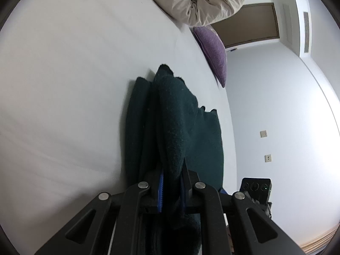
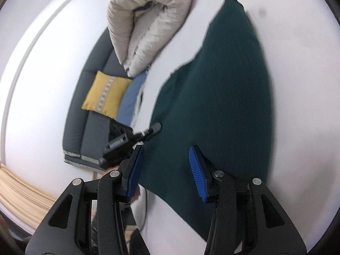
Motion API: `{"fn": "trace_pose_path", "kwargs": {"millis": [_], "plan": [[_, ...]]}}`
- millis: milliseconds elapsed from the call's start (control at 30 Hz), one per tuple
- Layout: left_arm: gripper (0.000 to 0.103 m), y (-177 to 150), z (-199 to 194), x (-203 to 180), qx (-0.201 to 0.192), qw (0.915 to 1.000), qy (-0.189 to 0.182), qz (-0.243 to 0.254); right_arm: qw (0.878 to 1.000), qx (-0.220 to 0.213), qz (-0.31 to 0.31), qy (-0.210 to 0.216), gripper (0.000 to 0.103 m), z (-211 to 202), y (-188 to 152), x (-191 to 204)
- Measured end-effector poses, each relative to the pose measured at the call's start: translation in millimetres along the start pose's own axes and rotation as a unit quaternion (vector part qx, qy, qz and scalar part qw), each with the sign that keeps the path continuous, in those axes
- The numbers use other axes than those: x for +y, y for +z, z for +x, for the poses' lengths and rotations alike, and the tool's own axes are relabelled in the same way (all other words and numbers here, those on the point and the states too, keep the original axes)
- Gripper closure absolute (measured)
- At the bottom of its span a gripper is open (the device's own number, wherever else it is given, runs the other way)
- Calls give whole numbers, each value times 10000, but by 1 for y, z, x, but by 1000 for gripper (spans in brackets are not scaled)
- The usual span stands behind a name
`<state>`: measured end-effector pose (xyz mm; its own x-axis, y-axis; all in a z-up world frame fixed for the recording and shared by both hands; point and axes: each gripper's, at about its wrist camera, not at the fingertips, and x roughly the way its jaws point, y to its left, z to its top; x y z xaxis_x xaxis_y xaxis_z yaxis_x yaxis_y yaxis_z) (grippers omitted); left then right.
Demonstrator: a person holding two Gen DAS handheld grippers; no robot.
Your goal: Fold small clothes
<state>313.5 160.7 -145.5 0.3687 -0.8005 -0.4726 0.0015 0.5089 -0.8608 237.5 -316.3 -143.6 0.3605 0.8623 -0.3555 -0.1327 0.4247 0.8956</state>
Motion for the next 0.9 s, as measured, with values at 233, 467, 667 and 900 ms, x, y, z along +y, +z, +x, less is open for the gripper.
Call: {"fn": "trace_pose_path", "kwargs": {"millis": [233,467,667,900], "plan": [[91,-10,-15,0,-161,9998,-141,-43,9996,-207,58,-156,61,4,38,-3],[91,-19,-10,29,-203,9991,-180,-334,9989,-263,381,-6,61,23,69,-18],[90,-24,-8,29,-213,9995,-111,-189,9962,-461,745,-30,61,23,103,-45],[89,-25,-7,31,-218,9996,-99,-135,9946,-376,897,-373,61,39,136,-68]]}}
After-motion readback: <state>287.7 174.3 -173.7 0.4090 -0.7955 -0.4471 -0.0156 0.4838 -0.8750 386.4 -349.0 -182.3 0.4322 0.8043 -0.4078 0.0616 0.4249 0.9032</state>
